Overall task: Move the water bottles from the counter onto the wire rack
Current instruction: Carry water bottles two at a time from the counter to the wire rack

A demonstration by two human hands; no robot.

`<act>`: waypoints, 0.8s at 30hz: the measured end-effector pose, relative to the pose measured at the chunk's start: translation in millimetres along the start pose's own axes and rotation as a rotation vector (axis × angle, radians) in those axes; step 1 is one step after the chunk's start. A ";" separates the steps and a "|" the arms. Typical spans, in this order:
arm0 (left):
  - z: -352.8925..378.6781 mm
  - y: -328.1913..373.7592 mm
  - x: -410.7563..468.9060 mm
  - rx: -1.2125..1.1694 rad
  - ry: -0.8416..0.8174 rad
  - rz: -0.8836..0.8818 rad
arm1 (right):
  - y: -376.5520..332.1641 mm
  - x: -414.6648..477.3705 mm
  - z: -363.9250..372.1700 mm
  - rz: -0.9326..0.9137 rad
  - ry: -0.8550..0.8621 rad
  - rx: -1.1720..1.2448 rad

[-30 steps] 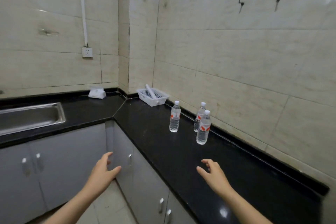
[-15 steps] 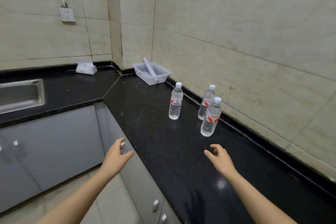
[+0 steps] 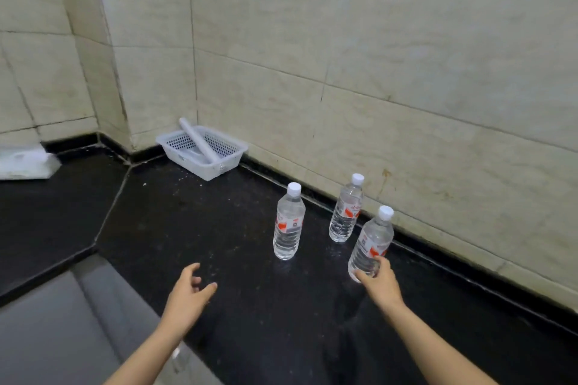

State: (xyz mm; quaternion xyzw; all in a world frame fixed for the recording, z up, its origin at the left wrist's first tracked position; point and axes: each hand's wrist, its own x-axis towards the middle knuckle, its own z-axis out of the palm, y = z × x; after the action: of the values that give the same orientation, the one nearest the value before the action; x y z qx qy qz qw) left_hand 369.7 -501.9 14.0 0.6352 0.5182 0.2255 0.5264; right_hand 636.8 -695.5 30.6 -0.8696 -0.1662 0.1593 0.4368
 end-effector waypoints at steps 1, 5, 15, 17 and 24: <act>-0.1 1.2 14.0 0.007 -0.024 0.000 | -2.5 3.8 1.4 0.029 0.049 0.030; 17.1 7.5 49.1 0.031 -0.127 0.009 | 5.0 13.7 5.4 0.149 0.161 0.048; 78.5 37.4 86.7 0.078 -0.339 0.054 | 12.4 80.2 2.6 0.049 0.211 0.263; 75.4 44.1 101.0 0.114 -0.354 0.083 | 15.4 90.2 11.0 0.049 0.203 0.336; 89.3 60.7 147.5 0.160 -0.524 0.186 | 17.9 88.9 21.0 0.077 0.326 0.285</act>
State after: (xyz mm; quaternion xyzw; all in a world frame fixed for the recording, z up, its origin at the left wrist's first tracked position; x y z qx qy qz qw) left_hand 522.9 -403.1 -0.1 0.7562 0.3202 0.0597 0.5675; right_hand 710.0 -652.7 -7.6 -0.8190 -0.0360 0.0549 0.5700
